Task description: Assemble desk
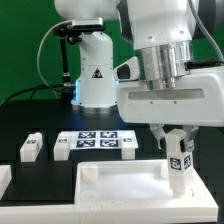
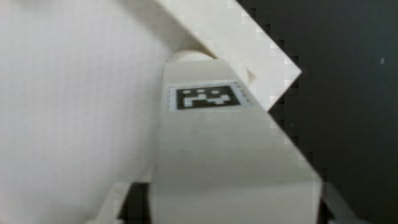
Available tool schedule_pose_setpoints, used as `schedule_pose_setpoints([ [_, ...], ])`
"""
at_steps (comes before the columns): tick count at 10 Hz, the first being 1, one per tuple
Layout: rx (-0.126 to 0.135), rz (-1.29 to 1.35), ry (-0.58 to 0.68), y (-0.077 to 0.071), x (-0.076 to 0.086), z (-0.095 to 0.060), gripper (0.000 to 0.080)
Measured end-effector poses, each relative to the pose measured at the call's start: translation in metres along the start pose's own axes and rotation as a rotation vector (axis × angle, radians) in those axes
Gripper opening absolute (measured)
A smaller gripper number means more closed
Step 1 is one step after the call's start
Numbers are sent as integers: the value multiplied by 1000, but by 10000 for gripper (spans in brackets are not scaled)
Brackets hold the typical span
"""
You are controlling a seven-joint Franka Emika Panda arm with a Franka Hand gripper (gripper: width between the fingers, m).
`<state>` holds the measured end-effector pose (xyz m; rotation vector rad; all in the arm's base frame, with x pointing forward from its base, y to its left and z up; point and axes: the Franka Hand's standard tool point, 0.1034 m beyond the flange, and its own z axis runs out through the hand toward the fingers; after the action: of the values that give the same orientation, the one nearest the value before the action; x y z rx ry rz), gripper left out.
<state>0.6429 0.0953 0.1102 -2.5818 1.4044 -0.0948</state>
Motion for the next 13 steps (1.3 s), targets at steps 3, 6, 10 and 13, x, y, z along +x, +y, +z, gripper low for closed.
schedule_pose_setpoints([
  [3, -15, 335, -22, 0, -8, 2, 298],
  [6, -24, 200, -26, 1, -8, 2, 308],
  [10, -105, -473, -123, -13, -15, 4, 640],
  [13, -116, -755, -129, -11, -14, 4, 649],
])
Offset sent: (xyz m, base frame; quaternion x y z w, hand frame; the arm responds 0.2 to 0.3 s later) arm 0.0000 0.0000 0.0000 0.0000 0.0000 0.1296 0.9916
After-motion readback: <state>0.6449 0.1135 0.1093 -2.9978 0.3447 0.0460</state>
